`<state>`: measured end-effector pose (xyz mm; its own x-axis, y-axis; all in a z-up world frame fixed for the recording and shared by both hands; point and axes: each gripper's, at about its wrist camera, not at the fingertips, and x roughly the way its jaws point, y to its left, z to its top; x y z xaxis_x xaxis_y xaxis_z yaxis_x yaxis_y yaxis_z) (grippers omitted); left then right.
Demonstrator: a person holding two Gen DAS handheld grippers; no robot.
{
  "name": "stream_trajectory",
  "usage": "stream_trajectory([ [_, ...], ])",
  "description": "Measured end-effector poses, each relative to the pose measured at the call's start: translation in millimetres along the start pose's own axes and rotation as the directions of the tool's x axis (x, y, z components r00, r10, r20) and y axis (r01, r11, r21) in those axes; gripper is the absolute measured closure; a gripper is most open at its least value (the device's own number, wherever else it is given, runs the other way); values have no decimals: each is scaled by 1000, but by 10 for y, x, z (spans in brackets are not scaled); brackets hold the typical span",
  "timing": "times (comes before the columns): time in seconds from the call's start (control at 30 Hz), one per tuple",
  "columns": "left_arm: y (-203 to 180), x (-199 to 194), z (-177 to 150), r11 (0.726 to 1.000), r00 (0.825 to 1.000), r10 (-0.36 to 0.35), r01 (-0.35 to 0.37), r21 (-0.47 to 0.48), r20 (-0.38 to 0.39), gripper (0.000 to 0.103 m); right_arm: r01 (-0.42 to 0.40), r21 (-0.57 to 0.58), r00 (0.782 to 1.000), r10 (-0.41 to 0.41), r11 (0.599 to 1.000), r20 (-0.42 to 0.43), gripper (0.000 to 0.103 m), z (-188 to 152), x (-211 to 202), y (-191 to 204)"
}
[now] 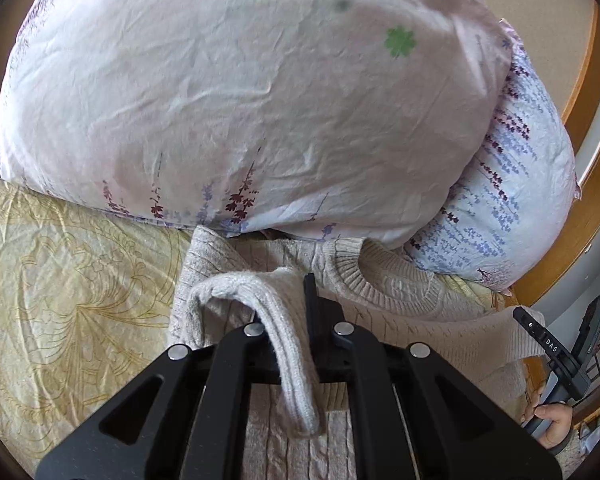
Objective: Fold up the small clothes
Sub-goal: 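Lift the hem with both tools and fold it toward the collar, then lower the hem onto the collar and open both tools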
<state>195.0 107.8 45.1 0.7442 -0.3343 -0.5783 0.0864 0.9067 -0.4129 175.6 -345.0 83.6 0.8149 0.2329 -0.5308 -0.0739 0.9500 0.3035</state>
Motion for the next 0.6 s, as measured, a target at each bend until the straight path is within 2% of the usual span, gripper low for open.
stream_trajectory([
  [0.07,76,142,-6,1000,1000,2,-3,-25,-23,98,-13,80,998,18,997,-53,96,15,176,-98],
  [0.13,146,257,-7,998,999,-8,5,-58,-42,97,-56,204,992,78,977,-101,96,26,318,-235],
  [0.27,235,342,9,991,998,-44,38,-126,-48,92,-170,451,961,250,876,-123,94,47,461,-493],
  [0.33,274,342,35,984,996,-78,70,-166,-41,71,-214,514,944,311,831,-109,91,52,493,-556],
  [0.37,291,327,50,979,996,-88,81,-186,-29,64,-238,540,935,341,807,-98,89,52,507,-576],
  [0.4,313,305,72,974,995,-99,94,-207,-12,57,-265,570,923,376,778,-85,79,50,531,-602],
  [0.43,337,283,98,967,994,-112,109,-228,1,55,-291,601,910,410,744,-67,61,40,541,-626],
  [0.5,395,241,150,952,990,-139,139,-273,21,54,-327,652,896,445,684,-17,44,32,531,-684],
  [0.53,417,212,166,948,989,-142,144,-285,29,53,-321,657,903,430,682,-6,44,38,505,-699],
  [0.6,450,152,190,951,992,-122,128,-282,37,53,-279,638,929,369,717,-8,44,68,442,-719],
])
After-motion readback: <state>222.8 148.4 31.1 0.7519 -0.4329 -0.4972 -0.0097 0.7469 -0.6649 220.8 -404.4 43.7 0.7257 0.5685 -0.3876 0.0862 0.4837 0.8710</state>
